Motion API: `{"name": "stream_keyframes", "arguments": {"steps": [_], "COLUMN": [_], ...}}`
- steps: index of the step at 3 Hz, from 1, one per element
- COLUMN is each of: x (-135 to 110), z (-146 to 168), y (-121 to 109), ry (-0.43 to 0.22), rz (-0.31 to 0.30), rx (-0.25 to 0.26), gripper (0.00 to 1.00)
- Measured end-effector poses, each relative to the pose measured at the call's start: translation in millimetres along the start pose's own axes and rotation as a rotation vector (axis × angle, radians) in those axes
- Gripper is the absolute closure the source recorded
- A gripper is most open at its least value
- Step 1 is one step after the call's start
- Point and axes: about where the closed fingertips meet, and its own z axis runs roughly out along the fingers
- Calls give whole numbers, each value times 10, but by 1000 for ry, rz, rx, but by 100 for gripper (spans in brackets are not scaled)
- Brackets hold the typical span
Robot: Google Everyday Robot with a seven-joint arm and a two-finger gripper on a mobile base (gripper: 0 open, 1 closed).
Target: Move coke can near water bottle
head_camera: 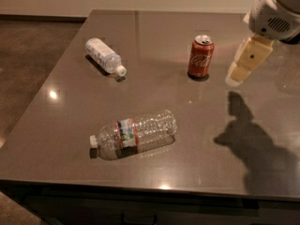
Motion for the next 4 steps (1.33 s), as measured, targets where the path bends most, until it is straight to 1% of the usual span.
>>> {"name": "stream_keyframes", "arguments": {"steps": [1,2,3,4], "x": [-118,-180,-279,-380], "z": [225,466,831,1115], "y": [-584,-948,-1062,-1056], "ry": [-37,-81,-123,-146], "rz": [117,204,260,282], "rx": [66,76,28,-16], "gripper": [0,0,0,0]}}
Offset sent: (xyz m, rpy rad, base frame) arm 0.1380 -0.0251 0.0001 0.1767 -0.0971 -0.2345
